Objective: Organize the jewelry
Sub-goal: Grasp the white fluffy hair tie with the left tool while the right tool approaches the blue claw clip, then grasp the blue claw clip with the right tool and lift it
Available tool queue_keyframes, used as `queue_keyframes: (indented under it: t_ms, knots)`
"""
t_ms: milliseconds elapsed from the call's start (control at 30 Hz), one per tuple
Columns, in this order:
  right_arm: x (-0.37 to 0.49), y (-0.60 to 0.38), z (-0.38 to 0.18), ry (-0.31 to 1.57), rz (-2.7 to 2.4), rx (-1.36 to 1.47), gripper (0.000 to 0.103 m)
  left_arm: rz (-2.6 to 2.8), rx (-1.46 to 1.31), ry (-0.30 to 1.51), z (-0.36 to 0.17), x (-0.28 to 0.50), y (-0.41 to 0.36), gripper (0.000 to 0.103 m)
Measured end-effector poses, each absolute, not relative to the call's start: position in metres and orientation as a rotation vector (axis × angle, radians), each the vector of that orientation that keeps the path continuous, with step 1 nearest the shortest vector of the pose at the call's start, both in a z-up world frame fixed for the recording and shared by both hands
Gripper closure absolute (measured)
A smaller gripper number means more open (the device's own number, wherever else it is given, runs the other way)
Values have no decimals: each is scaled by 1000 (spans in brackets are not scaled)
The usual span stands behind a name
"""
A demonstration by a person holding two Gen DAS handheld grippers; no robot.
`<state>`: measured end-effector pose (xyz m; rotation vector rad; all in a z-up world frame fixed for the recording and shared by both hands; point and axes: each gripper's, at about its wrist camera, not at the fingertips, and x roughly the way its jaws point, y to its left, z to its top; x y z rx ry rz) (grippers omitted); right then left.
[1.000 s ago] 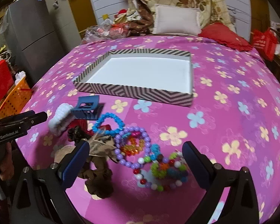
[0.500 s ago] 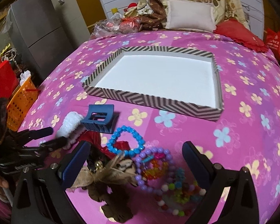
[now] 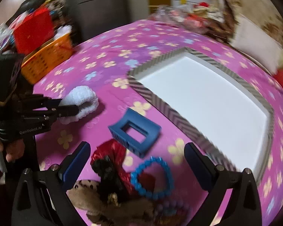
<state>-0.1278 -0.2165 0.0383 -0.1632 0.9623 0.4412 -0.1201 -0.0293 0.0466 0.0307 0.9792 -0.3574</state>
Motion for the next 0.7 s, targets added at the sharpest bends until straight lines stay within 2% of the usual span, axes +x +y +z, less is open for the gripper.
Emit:
queue_keyframes:
  t_ms: [367, 433, 467, 700]
  knots:
    - [-82, -188, 12, 1067, 596, -379, 3, -345, -22, 1019, 39, -108, -27, 84]
    - [-77, -189, 5, 1095, 608, -374, 16, -344, -22, 1024, 37, -106, -28, 84]
    - [-74, -190, 0, 1122, 622, -352, 31, -343, -22, 1026, 37, -106, -28, 84]
    - [-86, -199, 9, 1082, 616, -239, 32, -335, -16, 1026, 38, -104, -30, 84]
